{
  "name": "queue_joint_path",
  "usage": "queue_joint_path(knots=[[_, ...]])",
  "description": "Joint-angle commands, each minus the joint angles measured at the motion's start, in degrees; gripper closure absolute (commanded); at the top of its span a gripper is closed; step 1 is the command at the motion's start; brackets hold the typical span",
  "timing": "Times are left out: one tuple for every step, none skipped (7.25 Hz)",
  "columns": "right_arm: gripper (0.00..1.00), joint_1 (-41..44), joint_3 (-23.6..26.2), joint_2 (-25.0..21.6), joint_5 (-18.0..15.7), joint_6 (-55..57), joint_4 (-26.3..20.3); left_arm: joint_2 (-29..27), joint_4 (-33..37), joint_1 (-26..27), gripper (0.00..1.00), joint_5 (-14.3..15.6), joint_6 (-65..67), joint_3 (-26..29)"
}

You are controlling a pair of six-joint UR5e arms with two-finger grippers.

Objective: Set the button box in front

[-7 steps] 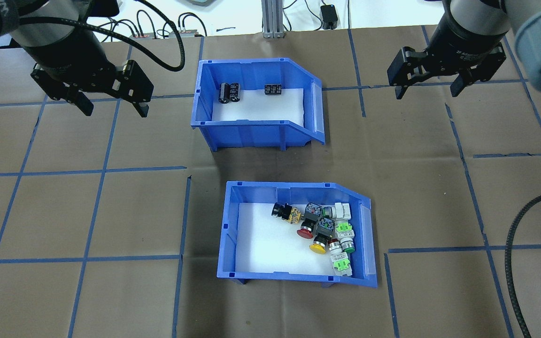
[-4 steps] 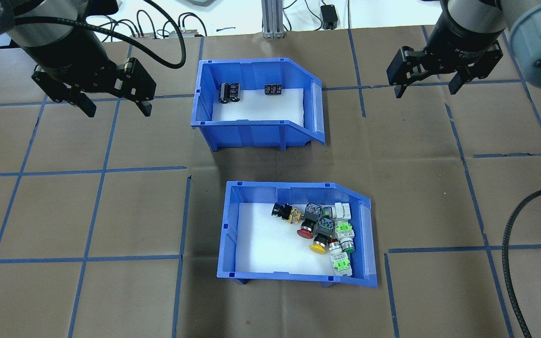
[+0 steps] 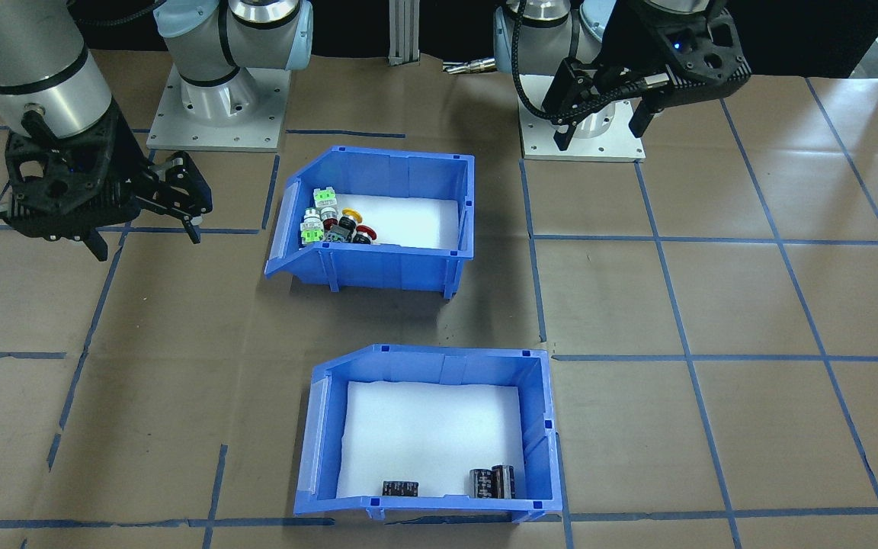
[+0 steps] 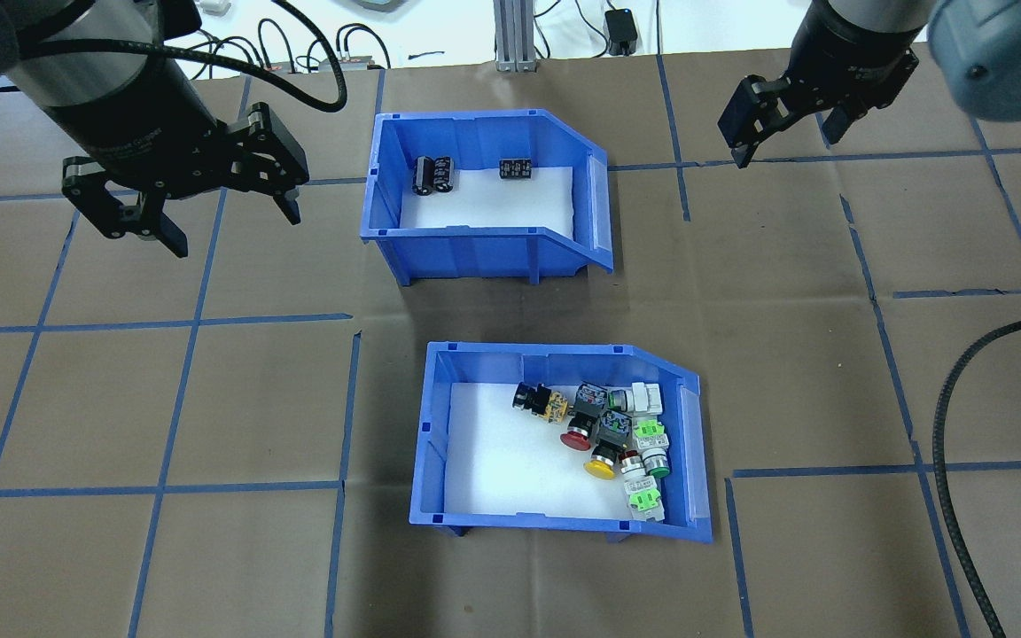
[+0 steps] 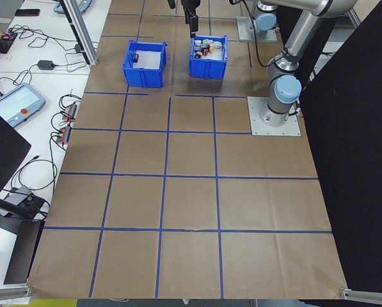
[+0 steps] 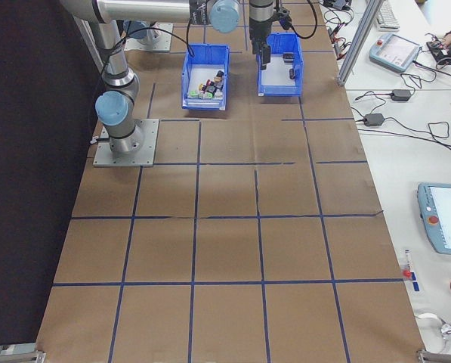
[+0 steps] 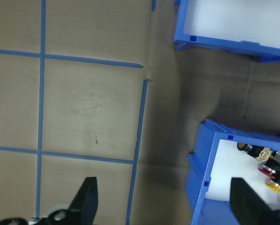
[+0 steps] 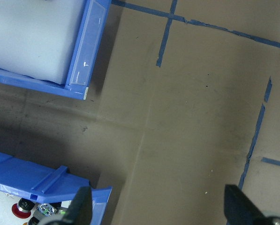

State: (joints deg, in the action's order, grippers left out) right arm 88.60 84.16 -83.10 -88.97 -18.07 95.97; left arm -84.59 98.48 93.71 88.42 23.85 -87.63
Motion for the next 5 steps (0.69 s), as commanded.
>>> queue_joint_path(knots=[[0.00,3.0,-7.3,6.8,0.0,-11.8,-0.5,4.4,0.0,5.3,0.01,-0.6,24.1,-6.6],[0.00,5.6,-9.2,8.5,-0.8,-16.7,-0.5,7.3,0.0,5.6,0.01,-5.2,38.0,-10.2],[0.00,7.4,-10.7,10.0,-0.8,-20.0,-0.4,10.9,-0.7,5.9,0.01,-7.6,47.5,-15.8],[0.00,9.6,-11.6,11.7,-0.8,-24.3,0.1,14.7,-2.3,5.9,0.01,-7.7,51.7,-21.5],[0.00,12.7,-11.9,13.1,-0.7,-25.9,0.5,17.0,-3.6,6.0,0.01,-8.0,58.5,-25.3]])
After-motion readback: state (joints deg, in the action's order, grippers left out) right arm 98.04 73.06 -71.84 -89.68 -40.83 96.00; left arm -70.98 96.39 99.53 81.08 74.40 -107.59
